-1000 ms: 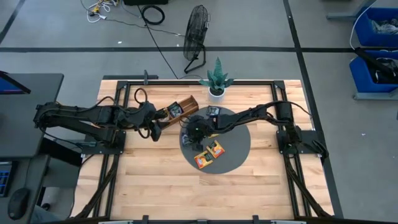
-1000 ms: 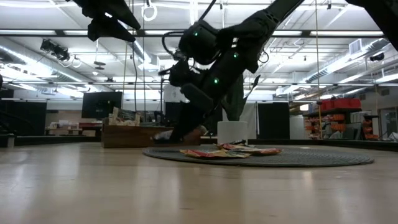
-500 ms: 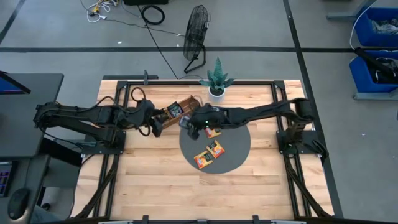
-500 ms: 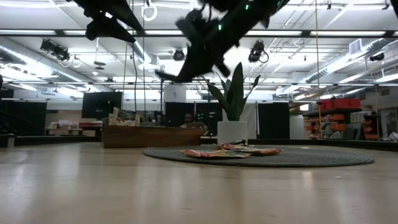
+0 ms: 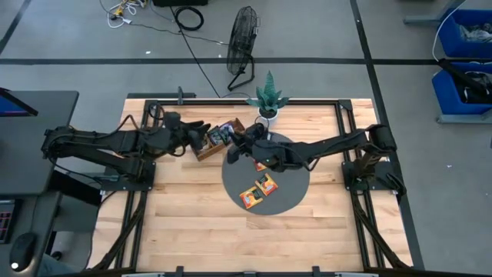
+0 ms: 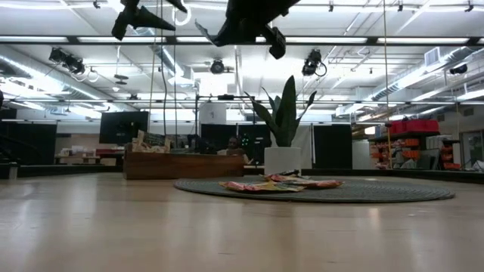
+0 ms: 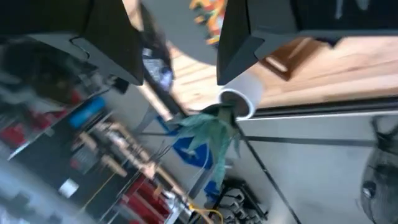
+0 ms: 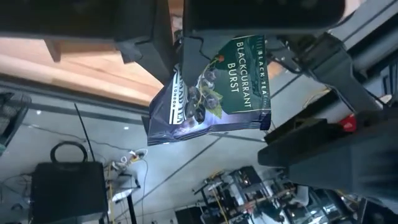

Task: Pick & Place Tea
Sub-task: Put the purple tea bag into the middle section of the wooden organizer

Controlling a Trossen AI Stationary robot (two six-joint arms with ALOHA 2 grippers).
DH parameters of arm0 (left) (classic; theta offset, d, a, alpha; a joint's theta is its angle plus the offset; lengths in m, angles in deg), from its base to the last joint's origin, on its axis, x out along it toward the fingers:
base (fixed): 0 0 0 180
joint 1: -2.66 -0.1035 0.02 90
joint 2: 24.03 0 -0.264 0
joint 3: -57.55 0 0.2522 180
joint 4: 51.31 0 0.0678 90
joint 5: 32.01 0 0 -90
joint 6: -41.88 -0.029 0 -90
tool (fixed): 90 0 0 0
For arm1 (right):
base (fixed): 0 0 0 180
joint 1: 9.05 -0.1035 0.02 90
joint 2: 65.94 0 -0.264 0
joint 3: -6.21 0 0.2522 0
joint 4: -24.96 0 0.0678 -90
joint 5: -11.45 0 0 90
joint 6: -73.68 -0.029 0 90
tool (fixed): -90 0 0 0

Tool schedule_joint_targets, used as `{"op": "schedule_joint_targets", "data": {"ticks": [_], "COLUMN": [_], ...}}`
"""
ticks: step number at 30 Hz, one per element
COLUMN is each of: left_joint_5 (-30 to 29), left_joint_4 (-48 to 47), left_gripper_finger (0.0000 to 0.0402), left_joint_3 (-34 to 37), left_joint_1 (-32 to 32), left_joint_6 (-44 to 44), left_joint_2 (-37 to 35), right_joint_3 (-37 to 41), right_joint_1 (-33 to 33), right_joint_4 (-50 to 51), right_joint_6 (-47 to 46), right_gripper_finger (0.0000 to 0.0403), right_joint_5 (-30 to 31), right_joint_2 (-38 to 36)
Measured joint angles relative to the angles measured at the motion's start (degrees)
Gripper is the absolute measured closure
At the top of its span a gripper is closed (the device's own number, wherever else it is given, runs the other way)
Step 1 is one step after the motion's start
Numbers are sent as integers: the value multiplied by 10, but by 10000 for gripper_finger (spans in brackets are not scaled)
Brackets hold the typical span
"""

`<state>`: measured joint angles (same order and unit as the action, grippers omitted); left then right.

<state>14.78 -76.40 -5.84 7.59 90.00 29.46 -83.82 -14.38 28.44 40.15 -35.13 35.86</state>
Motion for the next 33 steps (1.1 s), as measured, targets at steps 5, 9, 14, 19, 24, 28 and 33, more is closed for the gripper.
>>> {"op": "schedule_joint_targets", "data": {"ticks": [5, 9, 14, 19, 24, 28, 33], "left_joint_5": [38, 60, 60, 74, 96, 104, 99], "left_joint_4": [37, 39, 46, 88, 121, 121, 118], "left_gripper_finger": [193, 193, 193, 193, 193, 193, 193], "left_joint_3": [0, 0, 0, 0, -1, 0, 0], "left_joint_1": [0, 0, 0, 0, 0, 0, 0], "left_joint_6": [7, 10, 26, 41, 38, 54, 55], "left_joint_2": [1, 8, 27, 53, 79, 93, 98], "right_joint_3": [0, 0, 0, 0, 0, 0, 0], "right_joint_1": [1, 0, 1, 1, 1, 1, 1], "right_joint_4": [-15, -47, -78, -80, -81, -86, -91], "right_joint_6": [-8, -3, -3, -3, 0, 0, 0], "right_gripper_finger": [397, 397, 397, 397, 397, 397, 397], "right_joint_5": [2, 7, 7, 7, 7, 6, -2], "right_joint_2": [0, 0, 0, 0, 0, 0, 0]}}
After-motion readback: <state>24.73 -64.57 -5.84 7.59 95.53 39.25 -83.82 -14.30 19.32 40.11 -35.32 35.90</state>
